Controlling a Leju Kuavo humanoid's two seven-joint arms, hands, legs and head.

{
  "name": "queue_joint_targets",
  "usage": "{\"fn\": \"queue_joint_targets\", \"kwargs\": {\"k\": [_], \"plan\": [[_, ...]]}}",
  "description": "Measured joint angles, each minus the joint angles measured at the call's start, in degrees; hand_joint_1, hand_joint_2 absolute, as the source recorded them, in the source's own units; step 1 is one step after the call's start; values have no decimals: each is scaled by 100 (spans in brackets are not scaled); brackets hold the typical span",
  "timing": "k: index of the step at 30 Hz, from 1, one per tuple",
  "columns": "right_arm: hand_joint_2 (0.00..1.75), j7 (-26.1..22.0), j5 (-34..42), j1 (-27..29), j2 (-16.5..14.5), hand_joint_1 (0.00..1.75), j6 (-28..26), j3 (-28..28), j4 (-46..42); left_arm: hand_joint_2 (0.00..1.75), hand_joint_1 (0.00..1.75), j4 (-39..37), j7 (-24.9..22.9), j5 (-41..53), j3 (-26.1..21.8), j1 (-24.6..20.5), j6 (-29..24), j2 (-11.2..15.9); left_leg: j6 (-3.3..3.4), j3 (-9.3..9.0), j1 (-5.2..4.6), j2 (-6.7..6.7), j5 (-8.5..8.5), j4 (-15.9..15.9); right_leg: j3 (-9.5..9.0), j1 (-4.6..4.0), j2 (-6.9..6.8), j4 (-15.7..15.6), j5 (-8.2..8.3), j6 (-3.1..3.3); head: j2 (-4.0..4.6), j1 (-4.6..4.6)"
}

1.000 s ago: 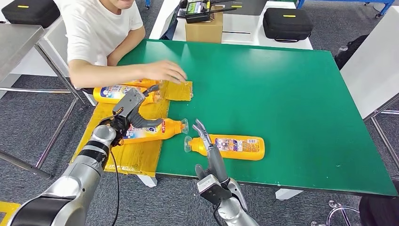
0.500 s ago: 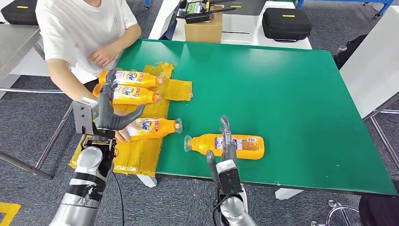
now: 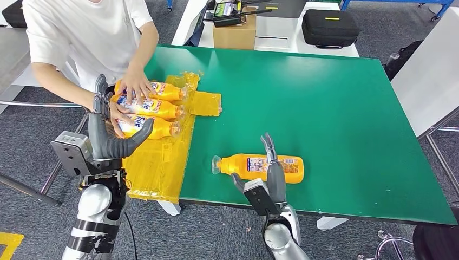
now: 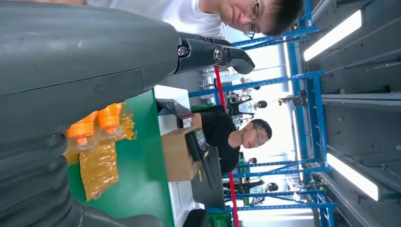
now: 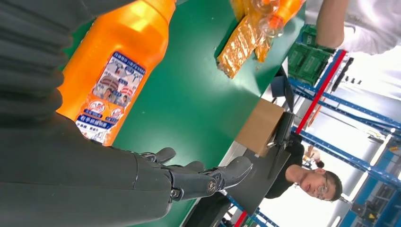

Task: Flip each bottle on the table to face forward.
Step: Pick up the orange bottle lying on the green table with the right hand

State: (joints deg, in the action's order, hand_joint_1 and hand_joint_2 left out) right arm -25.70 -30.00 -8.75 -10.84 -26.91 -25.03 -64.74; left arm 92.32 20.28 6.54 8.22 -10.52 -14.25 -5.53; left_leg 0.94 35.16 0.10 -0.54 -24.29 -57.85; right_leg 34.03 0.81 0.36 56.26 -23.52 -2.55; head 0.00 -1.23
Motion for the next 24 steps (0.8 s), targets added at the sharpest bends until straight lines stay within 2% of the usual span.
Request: {"fn": "queue_joint_targets", "kwargs": {"k": [10,13,16,18,21,24], "plan": [[175,29,-126,0,8,0,-41,65,0,175,0,42,14,-9,5,23,1,-28,0,0,1,1,0,0,1,0,0,0,-1,1,0,0],[175,324,-843,-68,88,0,-283,110,59,175,0,97,88,-62,17,61,38,-36,0,1,-1,0,0,0,0,1,0,0,0,0,0,-2],[175,681,-1890,-330,366,0,-379,212,405,175,0,237,134,-125,66,180,127,-64,1,0,-3,-1,0,0,-3,5,0,-2,1,-2,0,0],[175,789,-2333,-491,545,0,-372,305,710,175,0,326,141,-125,101,293,166,-75,1,1,-6,-2,1,0,-4,7,0,-3,3,-4,0,1],[175,859,-2730,-701,742,0,-312,406,1168,175,0,387,154,-104,132,409,178,-79,2,1,-7,-1,1,-1,-2,9,0,-3,4,-6,0,-2],[175,1135,-3151,-889,889,0,21,438,1589,175,0,420,169,-26,149,464,163,-93,2,1,-5,-1,1,-1,-2,5,0,-2,4,-6,0,-1]]}}
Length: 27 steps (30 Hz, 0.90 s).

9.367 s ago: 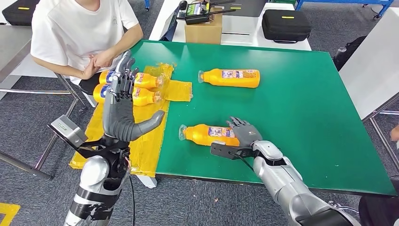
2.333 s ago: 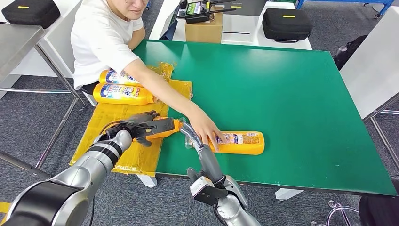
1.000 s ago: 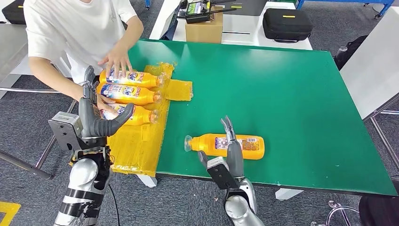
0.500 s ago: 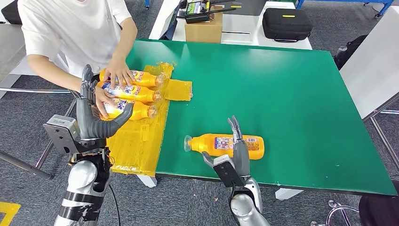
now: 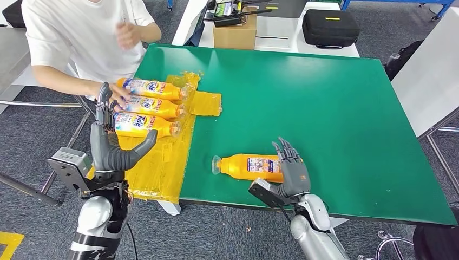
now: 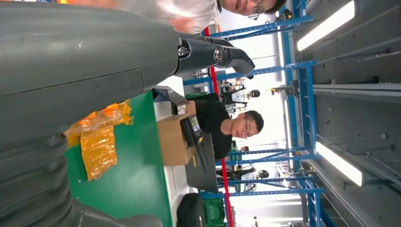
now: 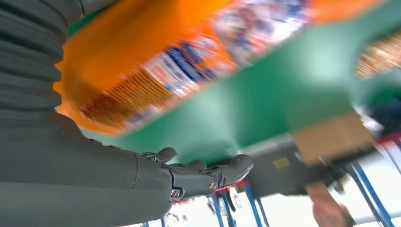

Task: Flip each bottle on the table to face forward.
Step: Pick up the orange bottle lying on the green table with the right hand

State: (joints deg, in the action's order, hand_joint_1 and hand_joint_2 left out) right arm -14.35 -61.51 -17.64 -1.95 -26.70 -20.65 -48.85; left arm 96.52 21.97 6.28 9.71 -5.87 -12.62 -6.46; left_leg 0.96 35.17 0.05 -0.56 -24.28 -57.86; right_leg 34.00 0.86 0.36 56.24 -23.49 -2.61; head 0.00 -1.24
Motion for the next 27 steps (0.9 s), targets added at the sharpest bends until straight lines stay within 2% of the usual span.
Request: {"fn": "queue_joint_targets", "kwargs": {"k": [5,9,13,21,27], "plan": [[175,916,-872,-495,144,0,1133,-286,465,175,0,141,-75,209,-3,81,69,-40,-2,-20,3,26,-3,0,-7,-5,15,-1,0,1,0,-1],[175,1313,-1058,-855,211,0,1680,-537,693,175,0,246,-97,303,-11,162,75,-83,-1,-45,4,30,-5,2,-28,-5,17,-5,0,3,1,0],[175,1415,-1050,-986,250,0,1840,-683,787,175,0,308,-102,334,-20,216,85,-107,5,-52,3,25,0,2,-36,-4,16,-7,6,2,1,1],[175,1368,-1066,-1191,280,0,1798,-900,1028,175,0,328,-120,334,-5,212,110,-145,12,-54,1,28,9,2,-39,-4,16,-6,23,6,0,0],[175,1409,-1172,-1452,194,0,1979,-1060,1259,175,0,328,-187,150,1,169,318,-162,9,-55,2,31,12,2,-39,-5,17,-5,24,7,1,-1]]}}
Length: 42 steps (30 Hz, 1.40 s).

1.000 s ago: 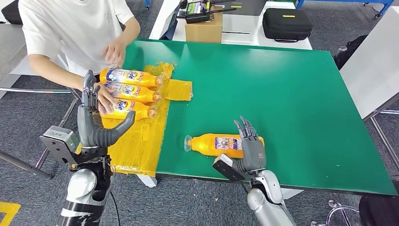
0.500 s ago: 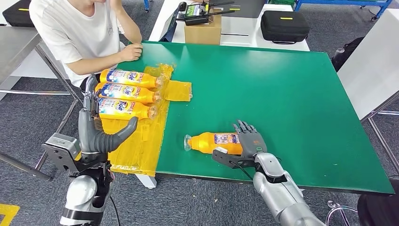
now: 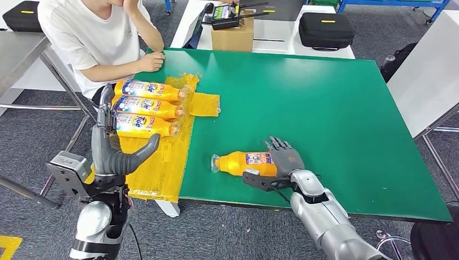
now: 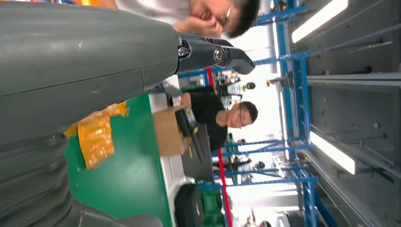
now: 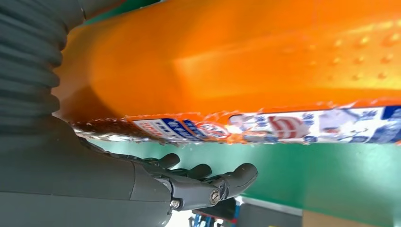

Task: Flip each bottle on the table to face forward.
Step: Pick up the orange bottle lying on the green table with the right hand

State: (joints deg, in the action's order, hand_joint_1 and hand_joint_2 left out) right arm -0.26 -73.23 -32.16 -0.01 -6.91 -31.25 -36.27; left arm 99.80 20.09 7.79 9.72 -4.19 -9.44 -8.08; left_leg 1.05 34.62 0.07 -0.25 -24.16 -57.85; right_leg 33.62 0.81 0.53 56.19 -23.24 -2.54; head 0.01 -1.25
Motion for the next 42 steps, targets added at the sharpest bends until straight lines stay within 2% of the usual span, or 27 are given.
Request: {"fn": "queue_joint_targets", "kwargs": {"k": [2,4,6,8,15,22,27,32,36,42], "plan": [[175,53,25,-133,-57,3,166,-57,94,175,0,0,-20,-72,3,-13,69,-8,-1,0,0,1,2,0,0,0,0,0,0,0,0,0],[175,106,78,-233,-97,74,314,-103,157,175,0,-1,-32,-102,15,-14,94,-13,-1,0,0,1,3,0,0,0,0,1,0,0,-1,0],[175,138,145,-293,-119,156,441,-147,197,175,0,-1,-39,-117,35,-14,110,-14,-1,1,0,0,3,0,0,0,-1,1,0,0,0,0],[175,136,261,-326,-123,172,587,-185,224,175,0,-2,-53,-121,46,-14,129,-14,-1,2,0,-1,3,0,1,0,-1,1,1,-1,1,0],[175,-54,883,-491,125,175,1222,-280,300,175,0,-51,-88,-176,51,-61,257,7,0,6,-1,-21,3,-1,1,2,-6,-3,-1,-2,-1,1],[175,39,1157,-630,365,175,1456,-373,349,175,0,-116,-148,-178,111,-151,387,90,2,5,-2,-27,4,-1,-6,4,-9,-4,0,-4,-1,1],[175,17,1696,-554,387,175,1404,-400,258,175,0,-55,-205,-203,99,-23,659,186,1,4,0,-26,3,-1,-6,1,-8,-5,-1,-3,-1,-1],[175,-401,2638,-276,443,175,1148,-191,-75,175,0,-37,-204,-236,68,117,786,207,0,-1,2,-18,-3,0,-11,-1,-4,-7,-2,-2,-1,2],[175,-474,2835,61,446,175,855,-34,-483,175,0,-37,-206,-236,54,217,787,209,-1,-6,2,-7,-5,0,-10,-1,1,-8,-1,-2,0,0],[175,-548,3086,361,428,175,754,134,-888,175,0,-36,-220,-236,42,317,786,207,-2,-6,3,-6,-4,0,-11,-3,0,-7,-1,-2,0,1]]}}
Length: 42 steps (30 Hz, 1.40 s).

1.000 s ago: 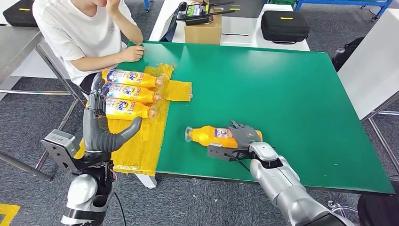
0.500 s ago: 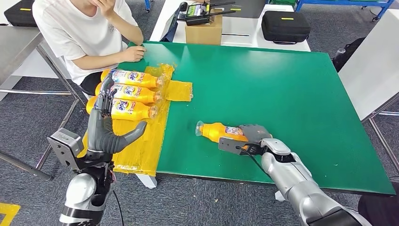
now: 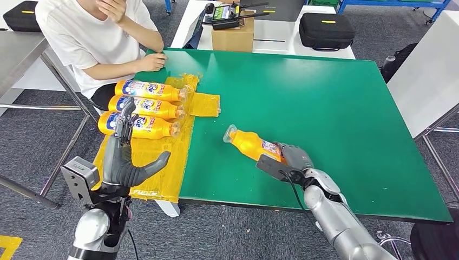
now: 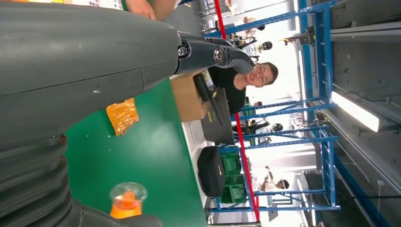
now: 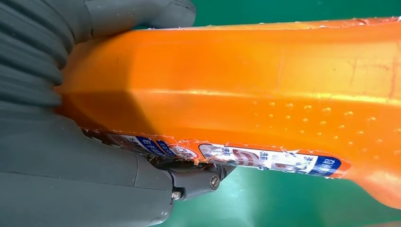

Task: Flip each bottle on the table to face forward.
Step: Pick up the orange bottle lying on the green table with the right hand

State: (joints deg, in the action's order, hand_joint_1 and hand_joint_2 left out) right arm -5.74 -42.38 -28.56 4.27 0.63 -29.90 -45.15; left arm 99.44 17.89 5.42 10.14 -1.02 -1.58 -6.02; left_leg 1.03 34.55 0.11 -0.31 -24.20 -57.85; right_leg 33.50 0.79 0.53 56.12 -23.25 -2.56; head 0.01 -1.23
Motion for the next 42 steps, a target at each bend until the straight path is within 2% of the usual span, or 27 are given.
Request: {"fn": "queue_joint_targets", "kwargs": {"k": [3,7,10,14,19,25,29,35,42], "plan": [[175,-275,604,326,-112,175,-77,268,-387,175,0,-1,-35,-30,-5,92,-41,-36,0,5,0,-1,-1,0,3,0,0,1,0,0,-1,1],[175,-646,1476,965,-464,175,-156,780,-1153,175,0,-83,-140,-331,-8,377,-49,-203,0,35,-1,-9,-1,0,29,1,-2,1,-2,-1,0,-3],[175,-729,1674,1311,-719,175,-195,1057,-1718,175,0,-305,-145,-651,46,723,92,-354,0,63,-1,-14,0,0,56,2,-3,2,-2,-2,-1,-2],[175,-894,1798,1536,-956,175,-87,1108,-2317,175,0,-567,29,-1056,131,1041,298,-455,0,76,-2,-10,-1,0,71,3,-3,1,-2,-2,-1,-2],[175,-1139,1903,1632,-1135,175,-125,893,-2675,175,0,-693,-27,-1605,249,1047,557,-533,0,80,-1,-18,0,0,73,2,-6,1,-3,-2,-1,-2],[175,-1243,1961,1680,-1172,175,-135,739,-2792,175,0,-799,-104,-1820,386,994,655,-555,1,80,-2,-18,2,0,72,3,-5,1,-3,-2,-1,-1],[175,-1381,1903,1703,-1236,175,-111,514,-2784,175,0,-844,-126,-1897,651,953,731,-555,1,81,-2,-17,1,0,72,2,-5,2,-3,-2,-1,0],[175,-1613,1859,1711,-1398,175,-48,-38,-2632,175,0,-845,-85,-1967,1002,822,508,-552,0,83,0,-18,0,1,75,1,-6,2,-4,-1,-1,-2],[175,-1797,1673,1664,-1407,175,55,-723,-2401,175,0,-845,-102,-1981,1178,684,320,-552,1,83,-1,-20,1,1,73,3,-6,2,-4,-1,-1,-1]]}}
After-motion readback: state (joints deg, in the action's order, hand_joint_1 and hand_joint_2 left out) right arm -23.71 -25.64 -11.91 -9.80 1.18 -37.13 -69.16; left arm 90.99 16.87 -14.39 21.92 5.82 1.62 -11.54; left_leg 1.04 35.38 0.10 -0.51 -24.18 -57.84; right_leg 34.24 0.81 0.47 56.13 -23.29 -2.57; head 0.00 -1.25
